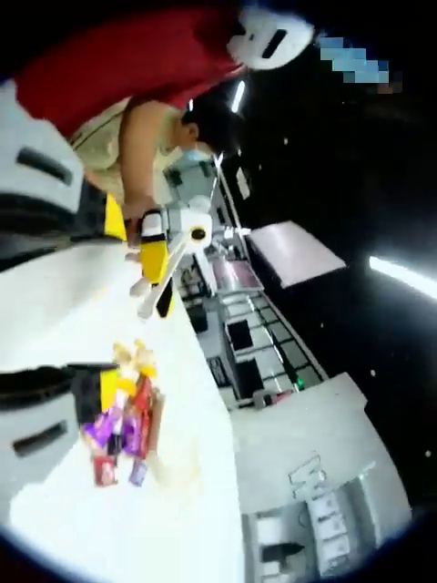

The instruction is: Place the target food into the container with the food tongs after gripping and lifting it, then release it inside without dropping or visibly crushing the food.

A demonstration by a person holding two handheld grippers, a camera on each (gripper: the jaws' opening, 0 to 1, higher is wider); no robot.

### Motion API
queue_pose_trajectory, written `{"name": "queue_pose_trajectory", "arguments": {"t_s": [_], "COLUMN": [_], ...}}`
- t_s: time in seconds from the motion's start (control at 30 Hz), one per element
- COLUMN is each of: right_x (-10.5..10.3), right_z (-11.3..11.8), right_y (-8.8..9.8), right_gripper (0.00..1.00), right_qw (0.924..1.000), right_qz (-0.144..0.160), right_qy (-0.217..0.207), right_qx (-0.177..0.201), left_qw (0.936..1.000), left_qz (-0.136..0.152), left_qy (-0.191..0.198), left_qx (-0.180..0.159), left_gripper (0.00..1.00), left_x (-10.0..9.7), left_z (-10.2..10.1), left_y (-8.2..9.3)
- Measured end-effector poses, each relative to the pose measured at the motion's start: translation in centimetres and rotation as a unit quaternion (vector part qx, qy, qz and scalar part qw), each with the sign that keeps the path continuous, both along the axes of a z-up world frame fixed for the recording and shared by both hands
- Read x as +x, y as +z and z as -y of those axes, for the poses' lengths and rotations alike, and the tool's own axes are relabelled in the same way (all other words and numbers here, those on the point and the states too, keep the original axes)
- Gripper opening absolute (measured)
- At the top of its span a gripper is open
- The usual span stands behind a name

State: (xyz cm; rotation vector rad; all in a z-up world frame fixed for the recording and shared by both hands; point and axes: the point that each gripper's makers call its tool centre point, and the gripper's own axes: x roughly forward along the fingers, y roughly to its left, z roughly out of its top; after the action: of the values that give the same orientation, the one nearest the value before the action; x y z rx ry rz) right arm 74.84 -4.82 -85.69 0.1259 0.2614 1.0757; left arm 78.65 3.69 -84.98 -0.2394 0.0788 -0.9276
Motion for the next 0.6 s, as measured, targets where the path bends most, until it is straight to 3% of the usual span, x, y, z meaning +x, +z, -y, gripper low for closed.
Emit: {"name": "queue_pose_trajectory", "arguments": {"t_s": [0.13,0.3,0.47,0.6], "right_x": [0.5,1.0,1.4,1.0], "right_z": [0.8,1.5,2.4,3.3], "right_y": [-1.4,-2.1,-2.0,-1.9], "right_gripper": [0.66,0.77,0.97,0.99], "right_qw": [0.9975,0.9937,0.9902,0.9906], "right_qz": [0.033,0.041,0.053,0.044], "right_qy": [-0.027,-0.059,-0.09,-0.105], "right_qx": [-0.056,-0.086,-0.092,-0.076], "left_qw": [0.9991,0.9955,0.9928,0.9906], "left_qz": [0.013,0.036,0.039,0.036], "left_qy": [0.029,0.061,0.08,0.09], "left_qx": [0.027,0.062,0.08,0.097], "left_gripper": [0.27,0.27,0.27,0.27], "left_x": [1.0,2.1,3.5,4.6], "left_z": [-0.8,-1.7,-2.9,-3.3], "left_y": [-1.0,-1.8,-2.6,-3.1]}}
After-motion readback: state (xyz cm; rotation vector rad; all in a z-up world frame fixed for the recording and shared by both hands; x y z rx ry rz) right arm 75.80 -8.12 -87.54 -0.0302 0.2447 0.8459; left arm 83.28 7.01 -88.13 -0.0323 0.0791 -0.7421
